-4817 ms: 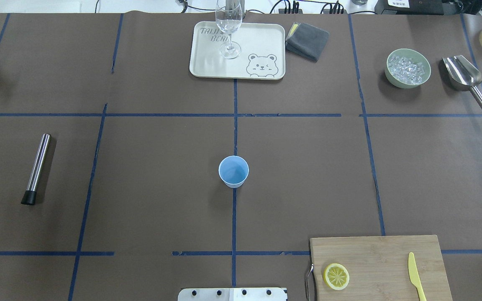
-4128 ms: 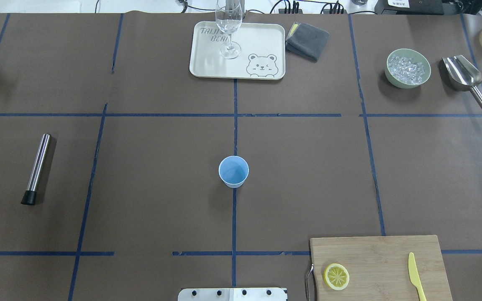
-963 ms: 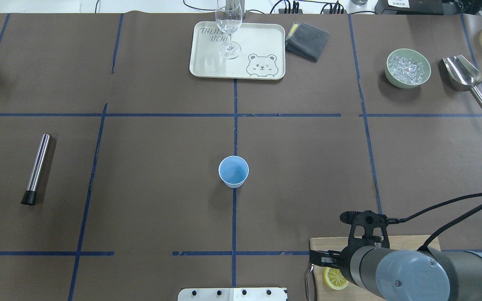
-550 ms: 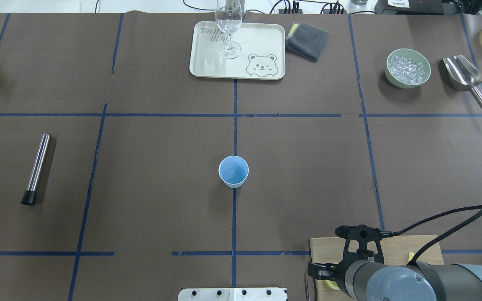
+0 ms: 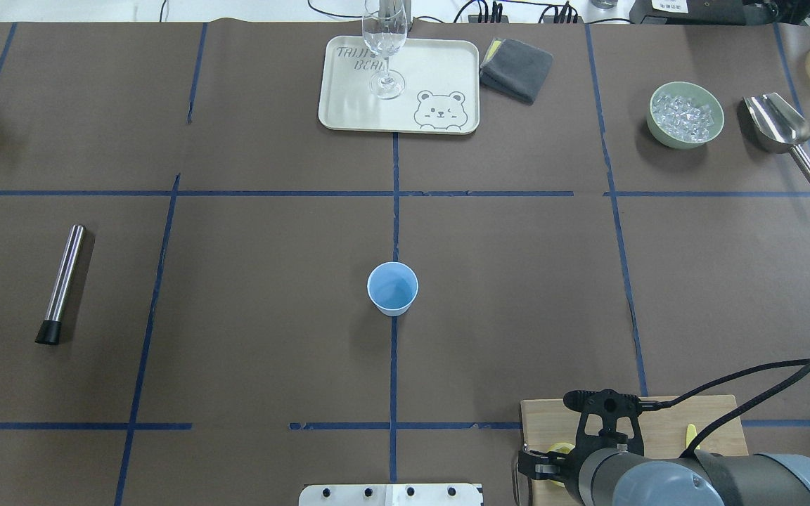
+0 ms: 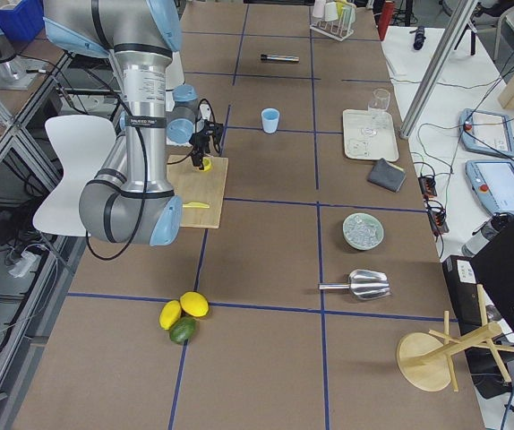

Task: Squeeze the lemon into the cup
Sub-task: 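Grasp a lemon slice with the right gripper and lift it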

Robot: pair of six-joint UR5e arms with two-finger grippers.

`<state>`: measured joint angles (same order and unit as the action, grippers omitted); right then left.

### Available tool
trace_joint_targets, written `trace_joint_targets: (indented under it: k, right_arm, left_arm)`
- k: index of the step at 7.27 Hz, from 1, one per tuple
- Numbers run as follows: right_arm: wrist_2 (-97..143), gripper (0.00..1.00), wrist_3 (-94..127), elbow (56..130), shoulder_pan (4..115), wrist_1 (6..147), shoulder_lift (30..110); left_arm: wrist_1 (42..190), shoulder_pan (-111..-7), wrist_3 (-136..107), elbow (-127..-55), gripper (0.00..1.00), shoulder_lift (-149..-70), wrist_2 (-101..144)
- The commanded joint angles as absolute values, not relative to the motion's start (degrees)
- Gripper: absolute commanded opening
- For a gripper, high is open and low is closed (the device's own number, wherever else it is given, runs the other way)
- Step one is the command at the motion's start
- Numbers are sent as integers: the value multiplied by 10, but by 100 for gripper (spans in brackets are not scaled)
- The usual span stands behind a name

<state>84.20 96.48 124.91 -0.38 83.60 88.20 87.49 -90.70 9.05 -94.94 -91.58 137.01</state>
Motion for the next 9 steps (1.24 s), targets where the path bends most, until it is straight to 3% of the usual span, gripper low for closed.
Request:
trace_joint_targets:
  k: [1, 7, 9]
  right_arm:
    - [839, 100, 969, 1248, -14, 836, 882]
    - [841, 100, 969, 1241, -13, 836, 886]
    - [842, 72, 969, 1244, -11, 836, 884]
  left_arm:
    - [875, -907, 91, -953, 100, -916, 1370]
    - [874, -907, 91, -960, 100, -916, 1368]
    - [874, -907, 91, -962, 100, -916, 1368]
